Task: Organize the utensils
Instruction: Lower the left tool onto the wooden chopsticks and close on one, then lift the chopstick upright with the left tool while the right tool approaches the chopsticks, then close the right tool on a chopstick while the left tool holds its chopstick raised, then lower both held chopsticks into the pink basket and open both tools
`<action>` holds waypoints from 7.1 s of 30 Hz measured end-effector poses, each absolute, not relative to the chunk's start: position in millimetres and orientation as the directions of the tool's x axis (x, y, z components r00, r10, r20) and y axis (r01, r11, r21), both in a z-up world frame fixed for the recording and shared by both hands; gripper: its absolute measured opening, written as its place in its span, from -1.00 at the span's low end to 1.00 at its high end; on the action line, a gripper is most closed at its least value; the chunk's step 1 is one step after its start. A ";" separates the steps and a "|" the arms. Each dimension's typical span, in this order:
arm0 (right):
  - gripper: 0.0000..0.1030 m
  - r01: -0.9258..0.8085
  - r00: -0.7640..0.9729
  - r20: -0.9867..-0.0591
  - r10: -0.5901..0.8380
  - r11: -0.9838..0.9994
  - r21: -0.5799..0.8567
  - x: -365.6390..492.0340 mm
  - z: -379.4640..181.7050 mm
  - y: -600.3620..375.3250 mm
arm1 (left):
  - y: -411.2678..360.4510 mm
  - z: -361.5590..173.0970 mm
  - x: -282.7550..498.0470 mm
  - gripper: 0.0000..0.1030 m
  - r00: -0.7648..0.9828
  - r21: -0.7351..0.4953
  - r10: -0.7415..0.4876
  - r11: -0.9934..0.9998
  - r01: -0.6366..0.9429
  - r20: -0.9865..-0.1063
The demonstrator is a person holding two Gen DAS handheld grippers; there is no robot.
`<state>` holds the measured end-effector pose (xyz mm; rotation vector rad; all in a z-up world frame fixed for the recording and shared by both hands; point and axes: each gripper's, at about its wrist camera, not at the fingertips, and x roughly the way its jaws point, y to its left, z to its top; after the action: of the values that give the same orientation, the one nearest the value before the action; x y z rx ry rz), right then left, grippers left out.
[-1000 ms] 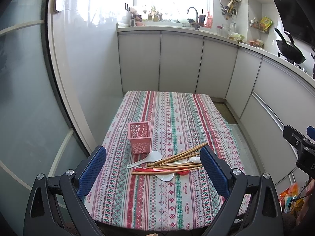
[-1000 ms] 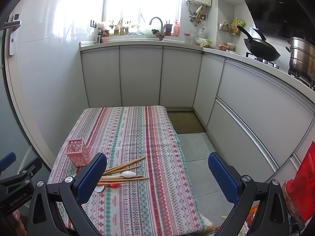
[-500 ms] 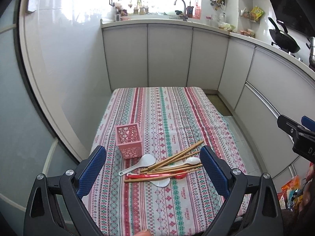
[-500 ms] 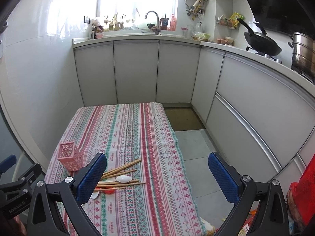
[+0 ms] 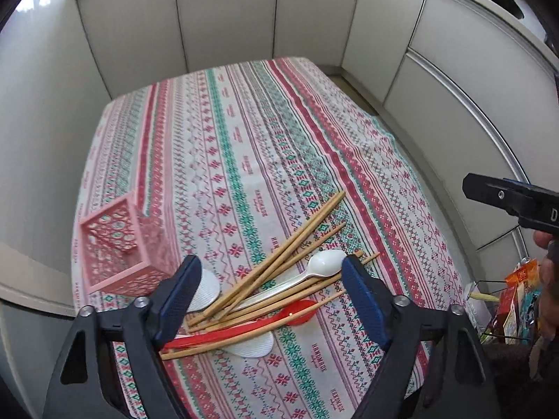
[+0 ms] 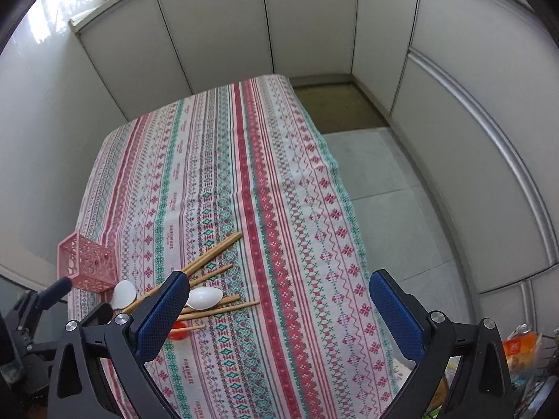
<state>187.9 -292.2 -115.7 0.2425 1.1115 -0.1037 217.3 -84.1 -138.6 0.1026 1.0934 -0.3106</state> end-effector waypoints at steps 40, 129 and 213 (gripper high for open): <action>0.93 0.268 0.335 -0.929 0.156 0.930 0.252 225.1 -177.4 -322.0 | -188.0 -257.6 346.4 -0.46 0.299 -0.045 -0.162 0.931 0.362 -0.940; -0.90 0.260 0.357 -0.877 0.321 0.868 0.423 288.4 -226.9 -219.1 | 41.5 -78.8 163.0 -0.91 0.682 -0.111 -0.193 0.980 0.162 -0.705; -0.84 -0.290 0.746 -0.481 0.460 0.875 0.388 231.7 -95.8 -72.4 | 69.9 -25.4 200.3 -0.90 0.939 -0.088 -0.037 0.996 0.007 -0.343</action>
<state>231.7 -72.4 -95.8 0.2988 0.6009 0.4174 200.3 69.9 -25.4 -0.0865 0.3515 -0.0221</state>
